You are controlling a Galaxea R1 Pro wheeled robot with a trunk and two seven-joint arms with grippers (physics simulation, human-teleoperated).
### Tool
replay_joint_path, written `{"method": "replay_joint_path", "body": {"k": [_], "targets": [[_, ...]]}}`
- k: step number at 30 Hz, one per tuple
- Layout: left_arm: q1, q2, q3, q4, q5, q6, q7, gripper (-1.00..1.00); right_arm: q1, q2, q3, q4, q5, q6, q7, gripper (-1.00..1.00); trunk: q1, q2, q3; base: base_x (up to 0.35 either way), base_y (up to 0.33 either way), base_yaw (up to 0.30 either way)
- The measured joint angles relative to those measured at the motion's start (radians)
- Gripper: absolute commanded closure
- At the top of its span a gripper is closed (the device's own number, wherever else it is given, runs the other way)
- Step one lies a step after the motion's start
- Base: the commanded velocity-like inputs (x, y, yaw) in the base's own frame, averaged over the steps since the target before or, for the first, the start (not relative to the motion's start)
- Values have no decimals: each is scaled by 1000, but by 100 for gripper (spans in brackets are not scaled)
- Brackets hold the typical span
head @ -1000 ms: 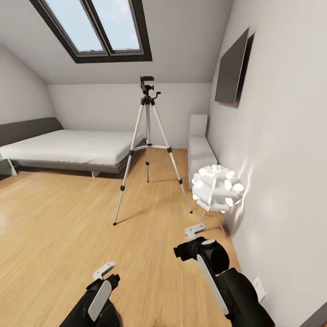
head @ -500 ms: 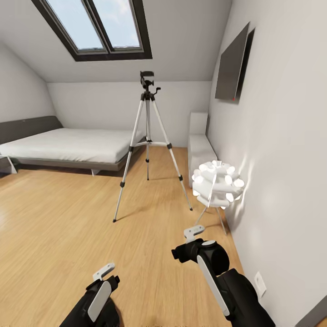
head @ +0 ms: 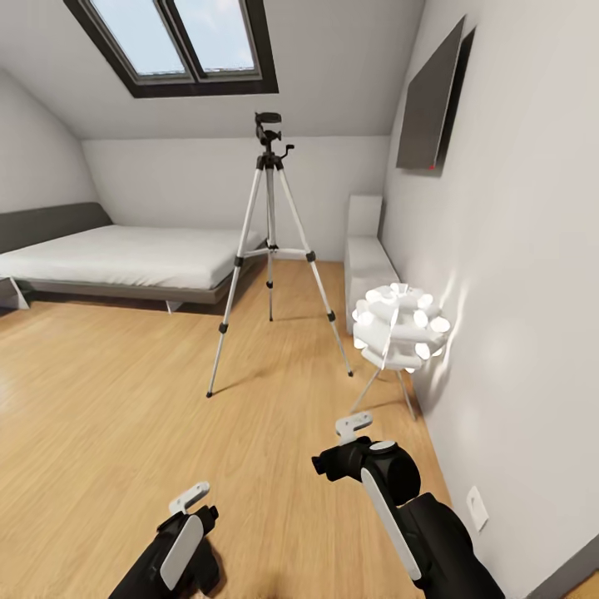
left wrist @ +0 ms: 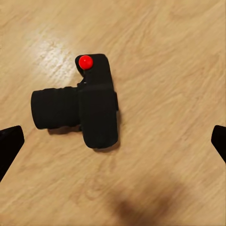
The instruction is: Attach the digital camera to the camera tripod in the bedroom.
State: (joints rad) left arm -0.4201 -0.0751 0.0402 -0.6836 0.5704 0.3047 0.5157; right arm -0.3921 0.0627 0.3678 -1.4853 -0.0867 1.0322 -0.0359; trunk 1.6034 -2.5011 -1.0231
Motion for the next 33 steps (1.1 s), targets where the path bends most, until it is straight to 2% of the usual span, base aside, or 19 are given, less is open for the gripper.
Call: {"method": "replay_joint_path", "body": {"k": [15, 21, 33], "targets": [[-3, 4, 2, -3, -3, 0, 1, -100, -2, 1, -4, -40, 1, 11, 2, -100, 7, -4, -58, 0, 0, 0], [-36, 19, 3, -4, -3, 1, 0, -100, -8, 6, -1, -56, 6, 11, 1, -100, 9, -5, -81, 0, 0, 0], [-62, 24, 5, -13, -7, -1, 5, -100, -9, 8, 1, -60, 9, 11, 1, -100, 15, -8, -128, 0, 0, 0]]}}
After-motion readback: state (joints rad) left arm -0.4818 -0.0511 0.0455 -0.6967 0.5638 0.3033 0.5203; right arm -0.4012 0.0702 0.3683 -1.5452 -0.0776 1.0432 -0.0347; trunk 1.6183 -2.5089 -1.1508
